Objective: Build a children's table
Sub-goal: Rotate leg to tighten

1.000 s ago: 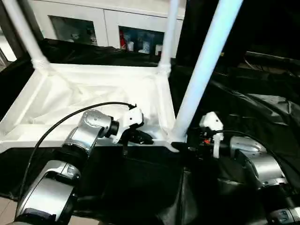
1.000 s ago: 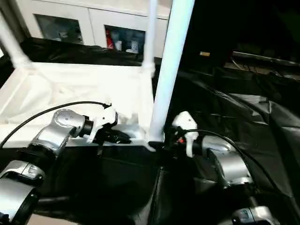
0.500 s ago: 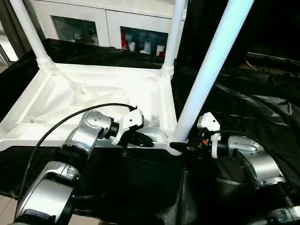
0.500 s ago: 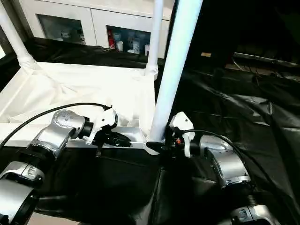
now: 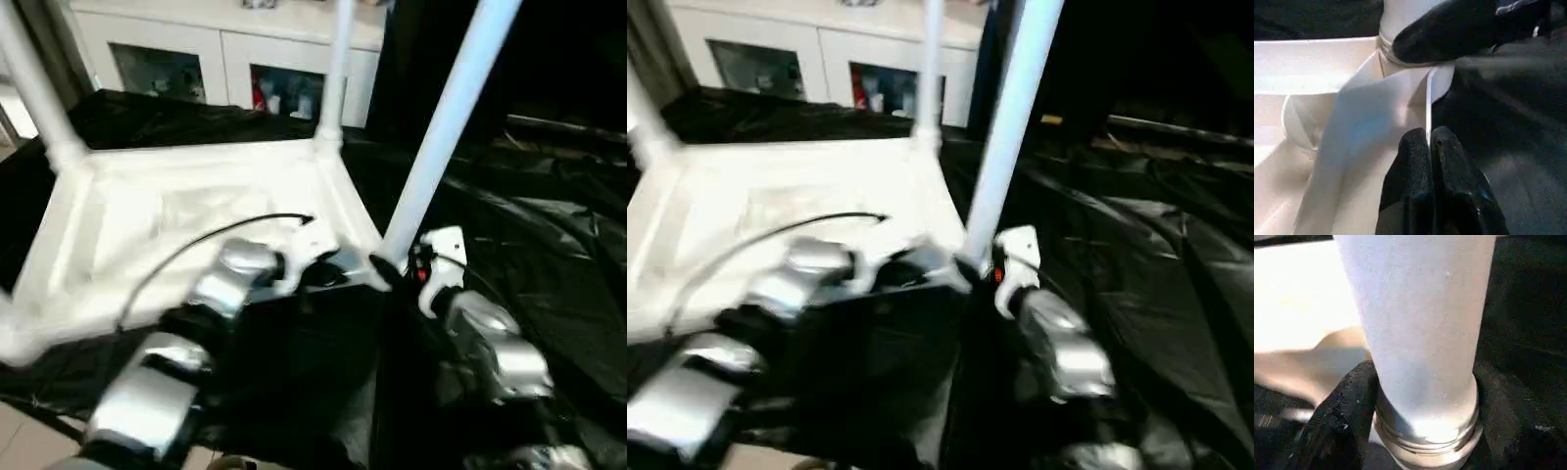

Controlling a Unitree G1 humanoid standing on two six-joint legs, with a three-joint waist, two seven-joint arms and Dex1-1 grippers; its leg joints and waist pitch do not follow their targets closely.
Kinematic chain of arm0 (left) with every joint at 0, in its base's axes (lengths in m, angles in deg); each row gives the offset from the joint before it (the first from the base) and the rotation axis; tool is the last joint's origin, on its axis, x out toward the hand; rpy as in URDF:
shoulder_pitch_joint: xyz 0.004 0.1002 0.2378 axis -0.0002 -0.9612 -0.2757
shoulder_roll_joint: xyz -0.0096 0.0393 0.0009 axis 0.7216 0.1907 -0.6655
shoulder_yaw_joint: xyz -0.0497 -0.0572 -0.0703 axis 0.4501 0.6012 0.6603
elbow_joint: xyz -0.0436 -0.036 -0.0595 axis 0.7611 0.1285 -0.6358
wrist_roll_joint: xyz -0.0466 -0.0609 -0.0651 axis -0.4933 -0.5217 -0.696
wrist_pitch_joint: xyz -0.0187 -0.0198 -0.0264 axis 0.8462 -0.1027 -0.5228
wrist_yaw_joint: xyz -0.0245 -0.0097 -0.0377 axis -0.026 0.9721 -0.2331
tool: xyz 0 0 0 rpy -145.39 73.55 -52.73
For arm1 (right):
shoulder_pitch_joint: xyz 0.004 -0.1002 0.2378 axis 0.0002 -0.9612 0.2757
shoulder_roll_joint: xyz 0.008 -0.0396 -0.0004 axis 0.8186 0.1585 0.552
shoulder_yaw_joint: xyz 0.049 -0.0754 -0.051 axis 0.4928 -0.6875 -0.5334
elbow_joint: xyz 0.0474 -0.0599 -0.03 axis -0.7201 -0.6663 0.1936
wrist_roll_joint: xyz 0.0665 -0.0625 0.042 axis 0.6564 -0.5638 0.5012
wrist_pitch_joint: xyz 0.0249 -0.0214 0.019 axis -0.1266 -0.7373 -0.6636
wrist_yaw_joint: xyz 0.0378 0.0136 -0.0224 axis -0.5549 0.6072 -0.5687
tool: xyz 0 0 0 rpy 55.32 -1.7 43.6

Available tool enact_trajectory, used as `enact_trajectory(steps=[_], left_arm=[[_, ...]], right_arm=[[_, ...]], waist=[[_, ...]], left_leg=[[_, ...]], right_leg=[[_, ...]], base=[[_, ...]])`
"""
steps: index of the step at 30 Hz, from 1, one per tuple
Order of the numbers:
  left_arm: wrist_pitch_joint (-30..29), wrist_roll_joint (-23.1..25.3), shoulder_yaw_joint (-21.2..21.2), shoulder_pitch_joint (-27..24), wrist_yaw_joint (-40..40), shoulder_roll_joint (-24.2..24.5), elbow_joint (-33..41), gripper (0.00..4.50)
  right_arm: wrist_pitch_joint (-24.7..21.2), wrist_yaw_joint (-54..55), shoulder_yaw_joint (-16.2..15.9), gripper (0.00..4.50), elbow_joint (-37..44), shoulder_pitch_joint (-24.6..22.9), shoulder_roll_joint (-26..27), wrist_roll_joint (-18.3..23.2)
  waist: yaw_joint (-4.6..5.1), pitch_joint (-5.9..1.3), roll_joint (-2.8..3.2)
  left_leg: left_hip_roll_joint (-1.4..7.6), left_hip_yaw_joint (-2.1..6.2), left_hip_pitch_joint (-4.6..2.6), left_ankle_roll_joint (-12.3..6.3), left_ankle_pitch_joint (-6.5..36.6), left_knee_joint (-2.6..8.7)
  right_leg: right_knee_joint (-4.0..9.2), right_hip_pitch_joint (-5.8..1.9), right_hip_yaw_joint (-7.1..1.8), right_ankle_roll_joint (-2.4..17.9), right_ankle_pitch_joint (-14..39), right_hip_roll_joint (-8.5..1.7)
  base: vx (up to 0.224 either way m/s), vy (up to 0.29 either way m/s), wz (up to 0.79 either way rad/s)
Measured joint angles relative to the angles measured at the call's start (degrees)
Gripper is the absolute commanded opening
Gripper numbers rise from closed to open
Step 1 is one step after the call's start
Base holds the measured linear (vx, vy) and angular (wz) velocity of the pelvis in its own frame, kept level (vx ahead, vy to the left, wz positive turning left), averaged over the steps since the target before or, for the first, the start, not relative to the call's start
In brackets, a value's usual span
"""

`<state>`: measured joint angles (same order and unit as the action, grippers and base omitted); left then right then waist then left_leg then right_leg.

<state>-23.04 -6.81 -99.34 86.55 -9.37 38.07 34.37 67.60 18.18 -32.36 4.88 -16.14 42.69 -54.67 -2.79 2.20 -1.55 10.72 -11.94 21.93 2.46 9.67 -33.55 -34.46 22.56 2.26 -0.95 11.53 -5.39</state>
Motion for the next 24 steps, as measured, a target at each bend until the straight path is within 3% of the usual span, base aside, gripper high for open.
enact_trajectory(steps=[5,6,10,12,24], left_arm=[[-0.3,0.0,0.2,0.1,1.0,-0.6,-0.4,0.00],[-0.2,0.0,0.2,0.2,0.9,-0.6,-0.5,0.00],[0.1,0.0,0.5,0.4,-0.3,-0.4,-0.8,0.00],[0.2,-0.2,0.6,0.4,-1.3,0.1,-0.8,0.00],[1.5,-4.7,-0.4,-1.4,-22.0,9.4,4.5,0.00]], right_arm=[[0.9,1.1,-0.2,2.68,-0.2,0.2,0.1,-1.9],[1.2,1.0,-0.2,3.23,-0.3,0.2,0.1,-2.1],[2.0,-2.1,-0.9,3.43,-0.9,0.3,-1.3,-2.2],[2.1,-4.5,-1.8,3.82,-0.9,0.3,-2.8,-2.2],[1.7,-36.8,-8.9,3.82,2.7,0.5,-17.8,2.4]], waist=[[0.26,-0.11,0.35],[0.32,-0.10,0.34],[0.43,-0.09,0.32],[0.50,-0.08,0.32],[-0.01,0.16,-0.10]], left_leg=[[-0.04,0.01,-0.03,-0.01,0.0,0.16],[-0.05,0.01,-0.02,-0.01,0.0,0.16],[-0.05,0.01,0.00,-0.01,0.0,0.21],[-0.05,0.02,0.00,-0.01,0.0,0.29],[0.24,0.04,0.50,-0.34,-0.2,0.42]], right_leg=[[0.35,-0.29,0.01,0.0,0.0,0.02],[0.36,-0.29,0.00,0.0,0.0,0.02],[0.38,-0.30,0.01,0.0,0.0,0.02],[0.38,-0.28,0.04,0.0,0.0,0.02],[0.21,0.36,0.31,0.2,-0.5,0.18]], base=[[0.000,0.000,0.00],[0.000,0.000,0.00],[0.000,0.000,0.00],[0.000,0.000,0.00],[0.000,0.000,0.00]])
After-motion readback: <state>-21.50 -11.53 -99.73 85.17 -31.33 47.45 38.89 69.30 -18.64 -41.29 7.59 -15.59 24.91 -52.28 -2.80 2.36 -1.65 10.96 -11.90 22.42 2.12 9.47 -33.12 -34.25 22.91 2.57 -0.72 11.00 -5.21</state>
